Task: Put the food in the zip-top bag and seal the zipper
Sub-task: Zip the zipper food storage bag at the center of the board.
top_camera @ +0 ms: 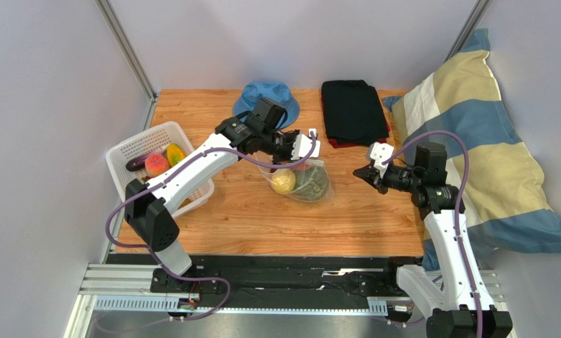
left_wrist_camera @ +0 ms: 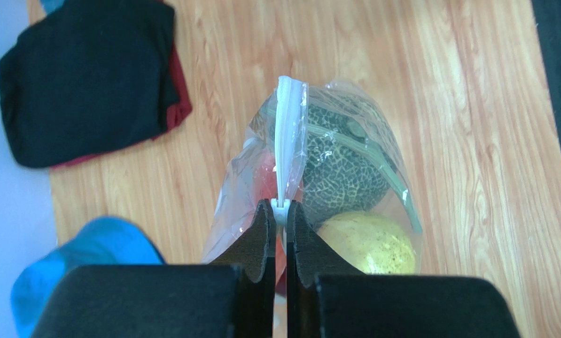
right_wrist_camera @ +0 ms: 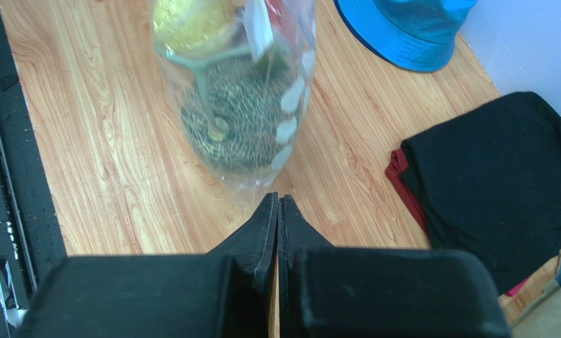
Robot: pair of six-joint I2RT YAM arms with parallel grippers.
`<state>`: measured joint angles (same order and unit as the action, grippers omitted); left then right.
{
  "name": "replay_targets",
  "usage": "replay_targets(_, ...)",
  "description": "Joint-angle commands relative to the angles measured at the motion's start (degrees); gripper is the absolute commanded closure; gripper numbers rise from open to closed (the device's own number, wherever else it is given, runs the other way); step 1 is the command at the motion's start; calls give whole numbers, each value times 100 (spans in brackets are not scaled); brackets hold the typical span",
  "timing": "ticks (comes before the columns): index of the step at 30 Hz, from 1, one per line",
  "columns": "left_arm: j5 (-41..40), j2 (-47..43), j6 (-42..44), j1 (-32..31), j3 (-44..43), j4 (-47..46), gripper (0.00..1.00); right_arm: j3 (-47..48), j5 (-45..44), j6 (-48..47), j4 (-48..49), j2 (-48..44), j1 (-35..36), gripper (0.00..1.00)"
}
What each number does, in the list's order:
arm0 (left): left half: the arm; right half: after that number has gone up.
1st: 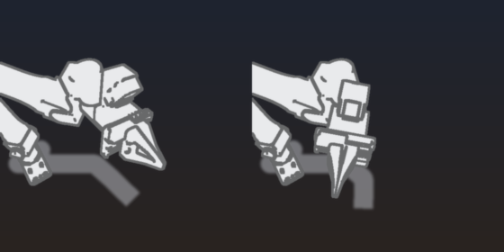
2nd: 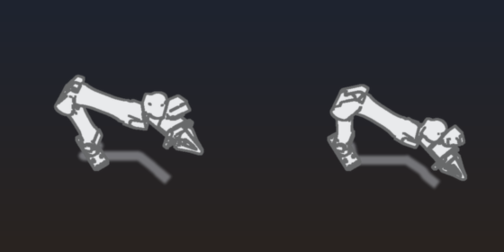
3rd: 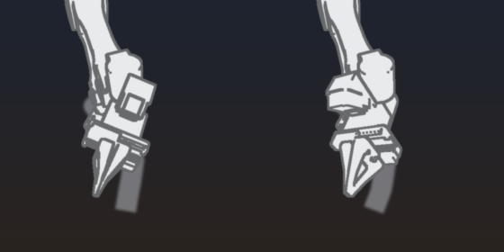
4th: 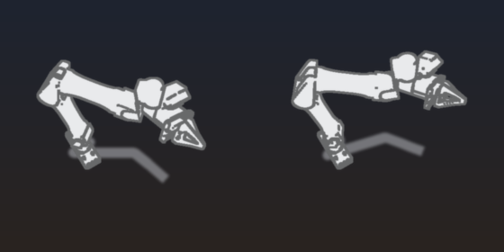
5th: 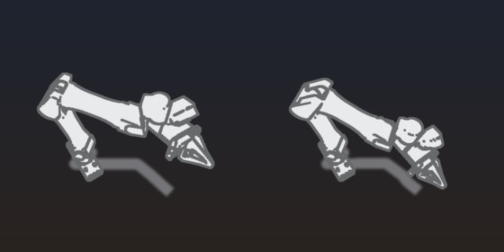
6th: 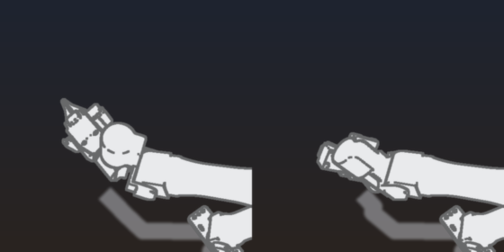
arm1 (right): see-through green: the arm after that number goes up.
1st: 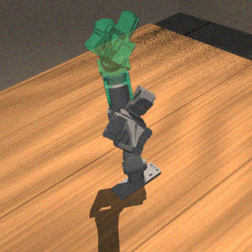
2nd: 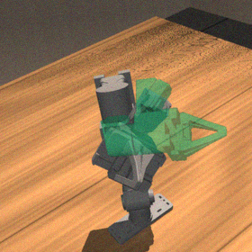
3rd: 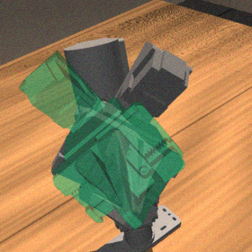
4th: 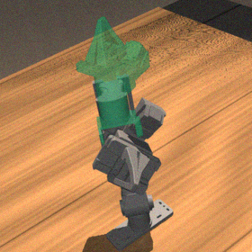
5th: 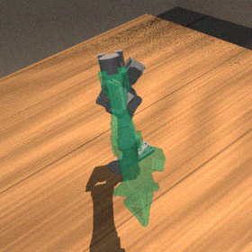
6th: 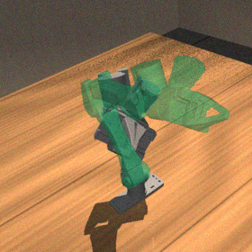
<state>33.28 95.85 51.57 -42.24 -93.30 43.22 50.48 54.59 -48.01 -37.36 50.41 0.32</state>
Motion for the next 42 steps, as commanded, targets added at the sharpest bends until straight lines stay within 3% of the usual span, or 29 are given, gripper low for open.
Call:
replay_targets(1, -234, -506, 283, 145, 118, 485, 100, -47, 175, -209, 63, 56, -260, 100)
replay_targets(5, -60, -585, 231, 225, 84, 450, 100, 76, 542, -87, 89, 179, -260, 99)
replay_targets(7, 169, -498, 91, 216, -39, 415, 100, 207, 658, -7, 115, 311, -190, 72)
replay_targets(8, 318, -454, 12, 181, -92, 398, 100, 269, 685, 63, 115, 468, -68, 47)
replay_targets(11, 486, -269, -191, 67, -250, 292, 100, 506, 606, 142, 176, 653, 344, 25)
replay_targets(14, 557, -173, -358, -65, -207, 3, 100, 533, 335, 440, 650, 794, 792, 19)
replay_targets(19, 636, -6, -692, -284, -242, -393, 100, 507, -70, 538, 1108, 1005, 1645, 19)
replay_targets(22, 645, 39, -832, -381, -198, -551, 100, 428, -299, 696, 1442, 1111, 1892, 21)
replay_targets(28, 645, 109, -1132, -496, -242, -842, 100, 437, -642, 548, 1592, 1357, 2016, 47)
replay_targets(30, 654, 83, -1141, -505, -233, -833, 100, 437, -809, 381, 1461, 1401, 2016, 50)
replay_targets(31, 636, 65, -1132, -505, -233, -842, 100, 437, -853, 171, 1408, 1418, 2016, 56)
replay_targets(34, 610, 4, -1079, -505, -180, -816, 100, 393, -1116, 55, 1372, 1419, 2016, 100)
replay_targets(42, 144, -84, -894, -321, 30, -271, 100, 156, -1179, 125, 1381, 998, 1727, 100)
